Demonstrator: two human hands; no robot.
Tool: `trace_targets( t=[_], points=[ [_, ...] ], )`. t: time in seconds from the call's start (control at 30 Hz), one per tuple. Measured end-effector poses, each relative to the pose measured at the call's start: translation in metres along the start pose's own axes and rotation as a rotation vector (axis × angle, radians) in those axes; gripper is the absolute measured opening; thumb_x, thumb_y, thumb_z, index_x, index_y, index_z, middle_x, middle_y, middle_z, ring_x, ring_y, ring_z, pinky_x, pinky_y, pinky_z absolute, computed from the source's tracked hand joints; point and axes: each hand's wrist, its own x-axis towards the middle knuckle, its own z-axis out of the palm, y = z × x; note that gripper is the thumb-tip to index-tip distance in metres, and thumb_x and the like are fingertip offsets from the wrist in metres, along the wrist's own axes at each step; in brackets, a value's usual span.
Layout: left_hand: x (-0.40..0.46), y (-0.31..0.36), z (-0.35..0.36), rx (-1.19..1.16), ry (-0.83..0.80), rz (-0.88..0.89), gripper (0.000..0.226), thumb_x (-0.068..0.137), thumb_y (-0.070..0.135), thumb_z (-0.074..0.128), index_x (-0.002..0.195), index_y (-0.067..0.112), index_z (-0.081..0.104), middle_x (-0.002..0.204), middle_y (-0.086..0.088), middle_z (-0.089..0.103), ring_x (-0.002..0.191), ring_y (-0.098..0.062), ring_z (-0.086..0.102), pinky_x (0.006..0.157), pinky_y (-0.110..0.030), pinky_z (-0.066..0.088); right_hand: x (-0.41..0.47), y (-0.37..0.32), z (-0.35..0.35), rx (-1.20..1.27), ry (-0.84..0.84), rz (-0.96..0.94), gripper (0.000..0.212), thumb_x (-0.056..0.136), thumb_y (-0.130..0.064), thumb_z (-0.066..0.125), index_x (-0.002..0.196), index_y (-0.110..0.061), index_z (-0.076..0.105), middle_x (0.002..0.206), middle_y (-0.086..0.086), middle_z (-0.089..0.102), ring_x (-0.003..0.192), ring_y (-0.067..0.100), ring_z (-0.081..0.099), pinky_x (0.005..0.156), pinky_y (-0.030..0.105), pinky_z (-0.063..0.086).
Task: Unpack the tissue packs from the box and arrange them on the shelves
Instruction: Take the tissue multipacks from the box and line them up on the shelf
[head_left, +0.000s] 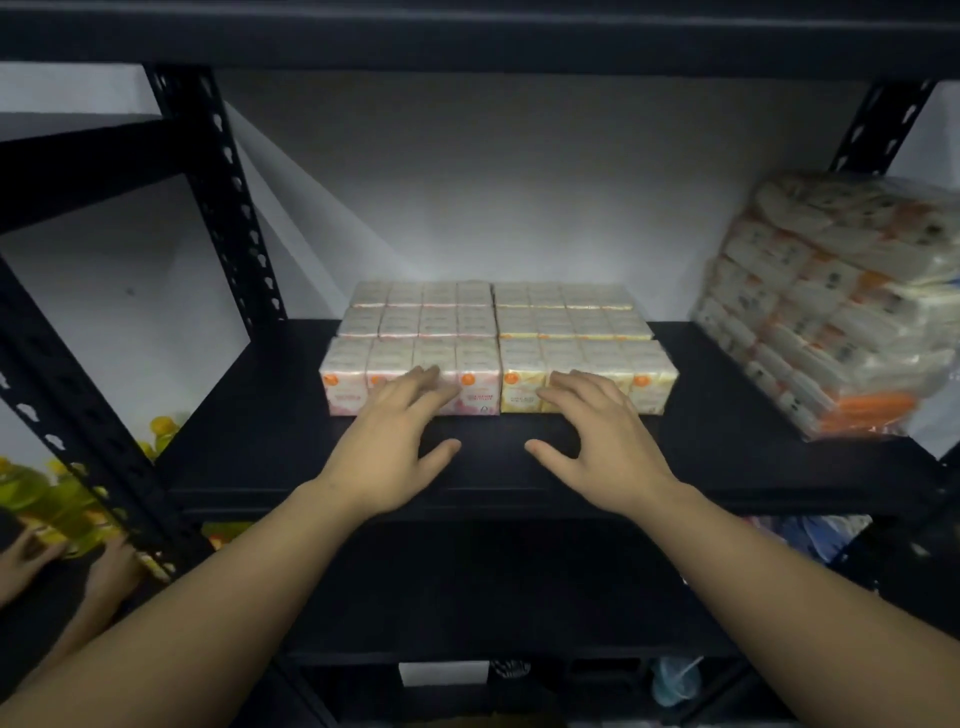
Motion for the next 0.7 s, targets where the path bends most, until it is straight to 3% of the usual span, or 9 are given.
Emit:
trace_targets(
  t=[0.1,0.23,0.33,0.5,0.7],
  points=[
    [-0.023,0.013,0.013,0.027,-0.024,-0.008,0.069,0.098,0.058,0.056,0.159,0.031,0.04,0.164,0.004,0.037,0.153,-0.018,0.03,0.128,-0.04,0.021,-0.021,-0.015,0.012,0.004,-0.062,0.085,0.061,0.099,-0.063,0.049,0.149,-0.028,0.052,0.158,-0.005,0.044,0.148,0.015,0.032,0.124,0.044,0.026],
    [-0.059,0.025,0.038,0.113,-0.036,-0.08,0.072,0.099,0.064,0.047,0.161,0.03,0.035,0.169,0.002,0.029,0.159,-0.018,0.018,0.131,-0.047,0.002,-0.066,-0.029,0.035,0.003,-0.066,0.146,0.065,0.103,-0.065,0.038,0.154,-0.025,0.047,0.164,0.0,0.037,0.154,0.018,0.025,0.129,0.042,0.012],
    [-0.093,0.031,0.06,0.089,-0.012,-0.043,0.077,0.097,0.061,0.053,0.162,0.025,0.033,0.174,-0.005,0.016,0.161,-0.022,0.007,0.128,-0.051,-0.005,-0.103,-0.037,0.053,-0.001,0.007,0.133,0.064,0.103,-0.056,0.046,0.157,-0.022,0.042,0.169,0.002,0.026,0.158,0.018,0.015,0.129,0.046,0.006],
    [-0.141,0.026,0.108,-0.012,-0.083,-0.041,0.081,0.098,0.055,0.058,0.165,0.022,0.026,0.175,-0.006,0.005,0.162,-0.023,-0.002,0.127,-0.052,-0.003,-0.162,-0.04,0.092,0.07,-0.027,0.184,0.064,0.102,-0.049,0.053,0.158,-0.021,0.04,0.171,0.002,0.021,0.159,0.019,0.014,0.128,0.053,0.013],
    [-0.19,0.016,0.181,-0.067,-0.276,-0.213,0.075,0.099,0.054,0.058,0.162,0.022,0.033,0.172,-0.006,0.023,0.16,-0.023,0.013,0.128,-0.047,0.001,-0.219,-0.019,0.151,0.088,-0.256,0.34,0.066,0.101,-0.057,0.043,0.154,-0.019,0.046,0.163,0.005,0.04,0.151,0.025,0.033,0.124,0.052,0.026]
  ],
)
